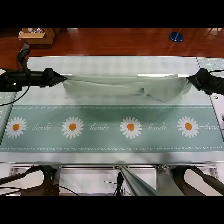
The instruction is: Fold the shirts.
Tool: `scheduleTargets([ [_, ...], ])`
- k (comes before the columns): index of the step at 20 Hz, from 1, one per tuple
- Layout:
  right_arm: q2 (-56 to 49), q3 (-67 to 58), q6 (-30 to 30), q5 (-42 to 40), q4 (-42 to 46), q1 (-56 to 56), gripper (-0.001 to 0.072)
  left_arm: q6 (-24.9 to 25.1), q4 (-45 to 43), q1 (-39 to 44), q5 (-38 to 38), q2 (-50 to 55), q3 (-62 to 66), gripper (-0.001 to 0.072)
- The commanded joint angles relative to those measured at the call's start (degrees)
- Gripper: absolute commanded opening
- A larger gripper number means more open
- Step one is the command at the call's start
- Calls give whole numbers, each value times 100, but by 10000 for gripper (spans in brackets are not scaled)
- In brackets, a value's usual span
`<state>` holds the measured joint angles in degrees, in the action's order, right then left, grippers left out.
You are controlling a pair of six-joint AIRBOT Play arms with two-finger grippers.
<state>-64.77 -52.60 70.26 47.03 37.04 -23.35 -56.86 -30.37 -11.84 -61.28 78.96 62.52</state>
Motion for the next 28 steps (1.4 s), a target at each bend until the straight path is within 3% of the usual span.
scheduleTargets([
  [1,-664,-284,-282,-557,-625,2,36,-155,24,125,442,625,389,18],
  [5,-1506,-905,-280,-850,-706,260,36,-393,24,129,428,1379,894,18],
  [9,-2188,-1222,-286,-1923,-577,920,36,-448,22,125,439,1836,1178,18],
  [12,-2511,-1220,-184,-2048,-35,997,36,-363,20,116,584,1963,1211,30],
  [13,-2588,-1220,-105,-2017,179,994,38,-365,22,116,581,2011,1211,124],
  [14,-2629,-1220,-90,-1996,315,997,43,-369,22,122,542,2063,1209,298],
  [15,-2636,-1220,-90,-1976,328,997,145,-367,22,122,476,2100,1209,392],
  [16,-2603,-1222,-92,-1978,297,992,314,-367,22,111,422,2109,1211,401],
  [17,-2520,-1241,-109,-1941,330,953,437,-367,22,72,374,2096,1215,406],
  [21,-2033,-1637,87,-1233,1539,446,469,-367,17,-367,-514,2028,1410,414],
  [23,-2009,-1915,518,-570,2229,118,571,-369,17,-564,-1091,2026,1521,412],
  [28,-2308,-1965,525,476,1993,-437,606,-455,15,-603,-1403,2026,1543,390],
])
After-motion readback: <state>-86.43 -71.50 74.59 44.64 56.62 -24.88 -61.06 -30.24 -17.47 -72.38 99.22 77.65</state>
